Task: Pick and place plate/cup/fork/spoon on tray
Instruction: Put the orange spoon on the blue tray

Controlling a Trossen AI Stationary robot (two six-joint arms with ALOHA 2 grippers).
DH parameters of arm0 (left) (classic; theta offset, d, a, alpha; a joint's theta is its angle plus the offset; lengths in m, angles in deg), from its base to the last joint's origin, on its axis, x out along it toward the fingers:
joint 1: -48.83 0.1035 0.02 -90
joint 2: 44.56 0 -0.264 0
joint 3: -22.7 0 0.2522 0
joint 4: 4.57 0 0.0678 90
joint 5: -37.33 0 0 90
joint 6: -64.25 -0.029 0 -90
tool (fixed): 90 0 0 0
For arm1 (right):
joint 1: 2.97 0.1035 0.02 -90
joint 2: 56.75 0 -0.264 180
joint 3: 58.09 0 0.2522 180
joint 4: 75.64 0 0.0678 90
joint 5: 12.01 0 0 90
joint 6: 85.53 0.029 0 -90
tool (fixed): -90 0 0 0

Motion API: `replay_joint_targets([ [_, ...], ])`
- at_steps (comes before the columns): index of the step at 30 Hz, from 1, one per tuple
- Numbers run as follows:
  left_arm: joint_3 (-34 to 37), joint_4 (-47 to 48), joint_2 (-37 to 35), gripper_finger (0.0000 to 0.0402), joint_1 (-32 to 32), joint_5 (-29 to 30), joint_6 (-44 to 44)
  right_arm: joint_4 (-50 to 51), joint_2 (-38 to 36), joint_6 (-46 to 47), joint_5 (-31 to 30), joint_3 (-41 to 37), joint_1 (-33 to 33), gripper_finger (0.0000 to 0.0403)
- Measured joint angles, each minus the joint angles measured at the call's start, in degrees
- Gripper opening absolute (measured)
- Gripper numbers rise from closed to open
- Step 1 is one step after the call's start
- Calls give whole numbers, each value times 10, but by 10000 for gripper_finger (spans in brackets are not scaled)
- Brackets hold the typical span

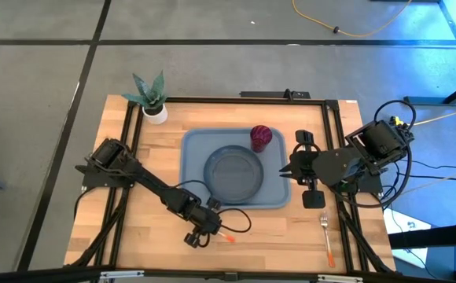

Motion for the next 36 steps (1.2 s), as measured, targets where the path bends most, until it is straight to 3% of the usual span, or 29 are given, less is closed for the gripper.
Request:
replay_joint_targets([
  [13,-2,-7,18,54,0,1,-3,0,0,0,0,0,0,49],
  [19,-2,-6,18,13,0,23,-3,0,0,1,0,0,0,49],
  [23,-1,-4,16,7,0,25,5,0,0,2,0,0,0,49],
  [36,1,127,-96,2,-2,9,-58,0,0,2,0,0,0,49],
])
